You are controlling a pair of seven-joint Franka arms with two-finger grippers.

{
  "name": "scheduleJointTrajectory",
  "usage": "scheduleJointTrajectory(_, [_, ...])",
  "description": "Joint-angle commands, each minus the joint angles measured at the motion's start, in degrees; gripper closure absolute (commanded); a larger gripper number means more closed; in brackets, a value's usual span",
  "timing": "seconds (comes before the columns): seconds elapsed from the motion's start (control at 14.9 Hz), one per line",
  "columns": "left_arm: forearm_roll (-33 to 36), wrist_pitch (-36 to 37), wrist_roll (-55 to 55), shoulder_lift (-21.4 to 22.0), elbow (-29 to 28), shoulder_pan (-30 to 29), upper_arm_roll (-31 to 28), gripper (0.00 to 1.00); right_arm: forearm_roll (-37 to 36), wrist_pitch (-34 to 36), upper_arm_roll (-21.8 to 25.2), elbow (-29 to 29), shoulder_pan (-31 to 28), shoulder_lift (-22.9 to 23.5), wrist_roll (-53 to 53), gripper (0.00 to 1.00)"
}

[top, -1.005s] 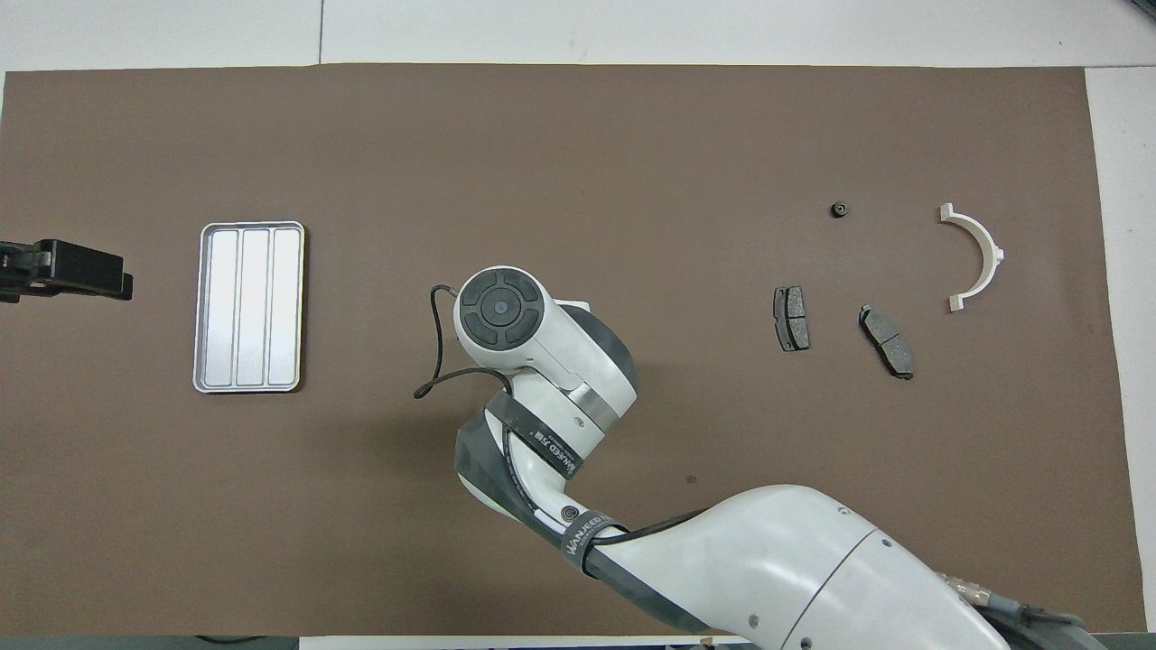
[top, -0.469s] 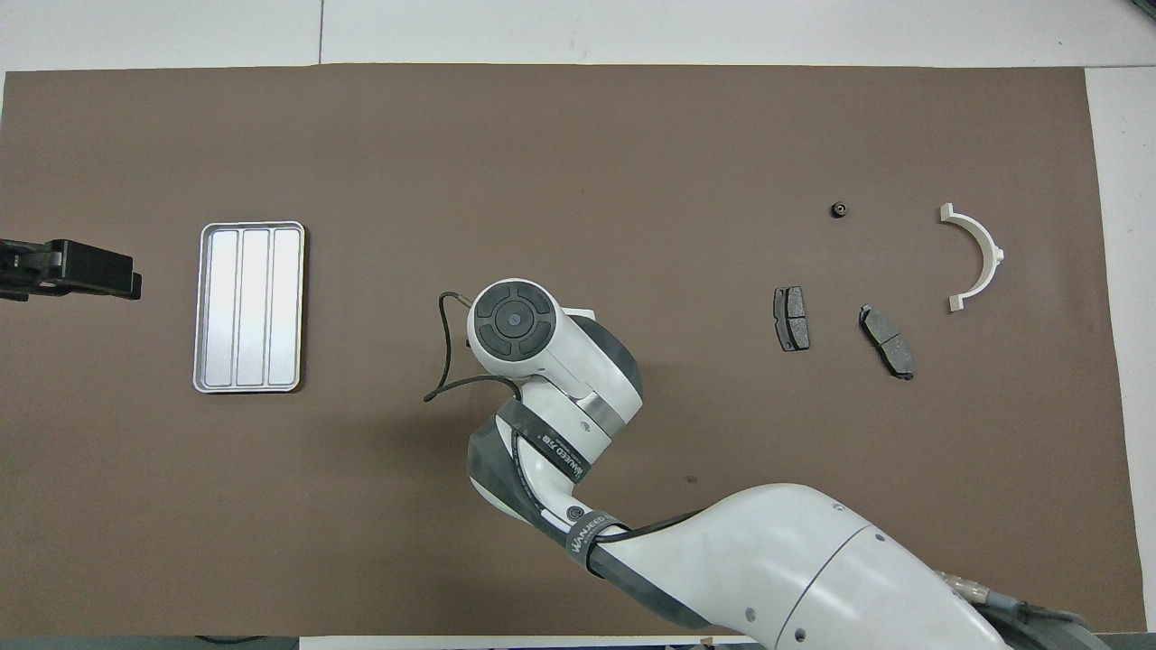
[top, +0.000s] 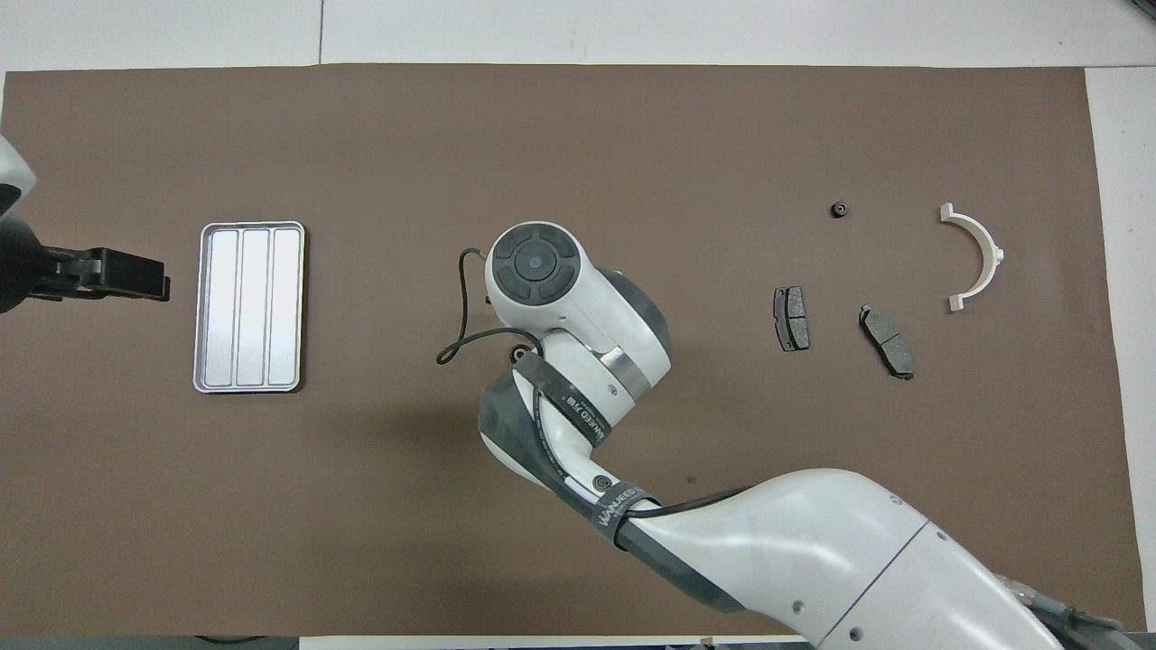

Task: Pick bearing gear from pile to tray
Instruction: 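Carry the bearing to the table center and release it with the right gripper, then grasp the bearing with the left gripper while the right gripper returns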

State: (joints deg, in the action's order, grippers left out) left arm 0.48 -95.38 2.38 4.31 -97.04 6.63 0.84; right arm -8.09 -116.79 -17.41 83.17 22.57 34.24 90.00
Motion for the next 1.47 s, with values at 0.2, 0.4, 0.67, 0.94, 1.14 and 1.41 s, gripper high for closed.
scheduleJointTrajectory(0.2, [0.04,-12.45,13.76,-3.76,-7.46,12.08,-0.66,0.00,-0.08,7.62,-1.23,-3.27,-11.74,-4.79,-21.92,0.00])
scheduleJointTrajectory(0.4, [0.13,-18.07,20.19,-8.86,-7.90,16.91,-0.75,0.00,-0.17,8.16,-1.05,-2.49,-17.71,-6.29,-40.11,0.00])
scheduleJointTrajectory(0.67, [0.22,-25.37,23.97,-9.84,-12.56,20.34,-0.75,0.00,-0.34,6.14,-1.05,0.49,-27.11,-6.64,-59.73,0.00])
scheduleJointTrajectory(0.94, [6.46,-30.82,35.22,-17.30,-12.12,24.74,-0.75,0.00,-1.13,4.64,-0.88,4.11,-31.87,-7.35,-62.93,0.00])
scheduleJointTrajectory(1.14, [6.55,-32.93,37.16,-20.12,-12.03,26.32,-0.66,0.00,-3.68,0.88,-0.87,7.78,-34.33,-7.08,-62.93,0.00])
scheduleJointTrajectory(1.41, [6.11,-34.17,39.10,-21.18,-12.65,27.21,-0.40,0.00,-4.38,-2.39,-0.61,10.00,-35.49,-5.59,-62.84,0.00])
